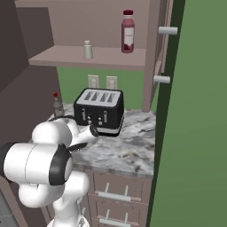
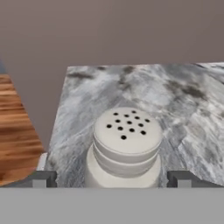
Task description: Pick the shaker and shaker from the counter and place them in the cabinet.
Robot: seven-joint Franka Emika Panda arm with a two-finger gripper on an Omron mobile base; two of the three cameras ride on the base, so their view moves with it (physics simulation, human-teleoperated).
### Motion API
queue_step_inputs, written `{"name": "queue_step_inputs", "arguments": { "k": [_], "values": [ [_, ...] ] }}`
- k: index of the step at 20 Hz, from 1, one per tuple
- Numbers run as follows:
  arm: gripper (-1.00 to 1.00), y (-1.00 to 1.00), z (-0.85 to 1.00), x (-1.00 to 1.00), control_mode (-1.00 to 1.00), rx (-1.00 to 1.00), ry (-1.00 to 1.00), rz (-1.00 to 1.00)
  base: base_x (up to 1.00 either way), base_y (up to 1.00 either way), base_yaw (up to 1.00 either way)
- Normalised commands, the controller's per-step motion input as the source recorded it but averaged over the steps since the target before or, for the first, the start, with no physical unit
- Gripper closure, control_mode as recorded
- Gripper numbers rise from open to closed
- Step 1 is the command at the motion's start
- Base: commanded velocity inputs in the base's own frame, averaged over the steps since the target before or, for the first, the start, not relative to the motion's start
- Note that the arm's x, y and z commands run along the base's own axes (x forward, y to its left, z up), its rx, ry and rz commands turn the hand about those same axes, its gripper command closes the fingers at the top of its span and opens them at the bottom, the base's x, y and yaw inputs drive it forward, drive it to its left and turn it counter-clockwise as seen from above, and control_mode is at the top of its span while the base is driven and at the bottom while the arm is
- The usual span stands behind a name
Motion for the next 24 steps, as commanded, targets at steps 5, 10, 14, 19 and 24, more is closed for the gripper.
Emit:
{"name": "queue_step_inputs", "arguments": {
  "k": [5, 10, 14, 19, 24],
  "values": [
    [1.0, 0.14, -0.01, -0.02, -1.0, 0.01, 0.04, 0.0, 0.0, 0.0, 0.0],
    [1.0, 0.01, 0.12, -0.28, -1.0, 0.01, 0.0, 0.0, 0.0, 0.0, 0.0],
    [1.0, 0.0, 0.5, -0.3, -1.0, 0.0, 0.0, -0.02, 0.0, 0.0, 0.0],
    [1.0, 0.0, 0.67, -0.2, -1.0, 0.03, 0.0, -0.05, 0.0, 0.0, 0.0],
    [1.0, 0.0, 0.69, -0.21, -1.0, 0.05, -0.01, -0.16, 0.0, 0.0, 0.0]
  ]
}}
